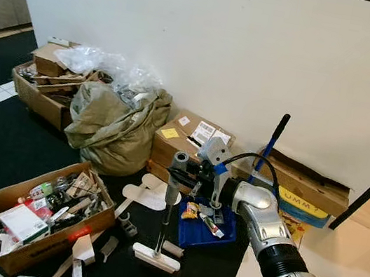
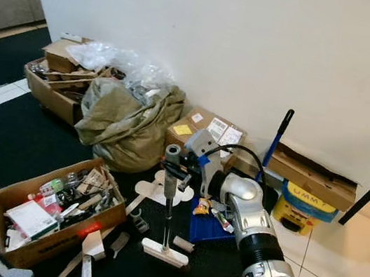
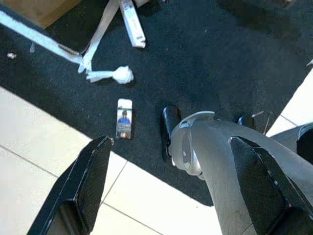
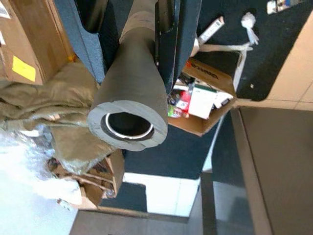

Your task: Sweep floor

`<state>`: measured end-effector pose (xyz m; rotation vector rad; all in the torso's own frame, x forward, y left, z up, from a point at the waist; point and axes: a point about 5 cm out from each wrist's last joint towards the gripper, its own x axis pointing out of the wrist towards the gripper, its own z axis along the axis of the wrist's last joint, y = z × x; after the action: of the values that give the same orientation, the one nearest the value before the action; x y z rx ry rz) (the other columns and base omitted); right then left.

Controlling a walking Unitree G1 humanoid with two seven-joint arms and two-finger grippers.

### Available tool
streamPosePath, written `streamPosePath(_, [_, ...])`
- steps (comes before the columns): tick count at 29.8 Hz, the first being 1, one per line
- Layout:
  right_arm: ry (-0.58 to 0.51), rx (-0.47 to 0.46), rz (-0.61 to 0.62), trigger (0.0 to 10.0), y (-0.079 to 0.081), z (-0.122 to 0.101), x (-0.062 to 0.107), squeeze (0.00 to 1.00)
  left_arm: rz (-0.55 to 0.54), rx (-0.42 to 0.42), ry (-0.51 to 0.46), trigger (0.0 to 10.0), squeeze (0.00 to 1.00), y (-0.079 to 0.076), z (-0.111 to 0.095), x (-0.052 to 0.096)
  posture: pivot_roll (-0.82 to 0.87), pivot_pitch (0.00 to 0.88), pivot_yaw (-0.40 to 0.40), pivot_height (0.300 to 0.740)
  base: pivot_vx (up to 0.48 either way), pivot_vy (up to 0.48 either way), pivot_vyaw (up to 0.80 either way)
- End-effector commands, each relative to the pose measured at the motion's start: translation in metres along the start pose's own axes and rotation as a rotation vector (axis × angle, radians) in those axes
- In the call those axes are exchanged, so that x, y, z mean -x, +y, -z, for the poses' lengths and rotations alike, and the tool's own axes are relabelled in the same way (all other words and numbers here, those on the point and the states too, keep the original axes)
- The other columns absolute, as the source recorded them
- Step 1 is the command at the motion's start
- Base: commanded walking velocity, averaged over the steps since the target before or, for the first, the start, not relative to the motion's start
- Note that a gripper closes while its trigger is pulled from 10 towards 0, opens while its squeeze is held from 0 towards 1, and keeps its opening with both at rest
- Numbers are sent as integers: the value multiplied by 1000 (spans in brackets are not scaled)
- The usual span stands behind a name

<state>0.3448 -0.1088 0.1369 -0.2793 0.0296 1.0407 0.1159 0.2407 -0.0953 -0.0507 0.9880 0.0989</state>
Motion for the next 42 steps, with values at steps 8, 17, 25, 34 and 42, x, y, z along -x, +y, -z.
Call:
streamPosePath(8, [-22, 2, -55, 10000, 0, -10, 4, 0, 2, 2, 0, 10000, 0, 3, 1, 1, -83, 11, -15, 740, 376, 0, 0])
streamPosePath(17, [-9, -47, -109, 10000, 1, -9, 11, 0, -2, 4, 3, 10000, 0, 3, 2, 2, -81, 17, -17, 740, 374, 0, 0])
streamPosePath(25, [3, -143, -197, 10000, 3, -11, 26, 0, -21, 17, 15, 10000, 0, 5, 5, 2, -82, 23, -17, 740, 42, 0, 0])
streamPosePath(34, [119, -155, -211, 10000, 2, 4, 35, 0, -19, 13, 22, 10000, 0, 5, 5, 2, -79, 28, -18, 740, 0, 0, 0])
streamPosePath(42, [219, -155, -211, 10000, 8, 19, 34, 0, -21, 20, 28, 10000, 0, 6, 7, 3, -69, 38, -25, 740, 0, 0, 0])
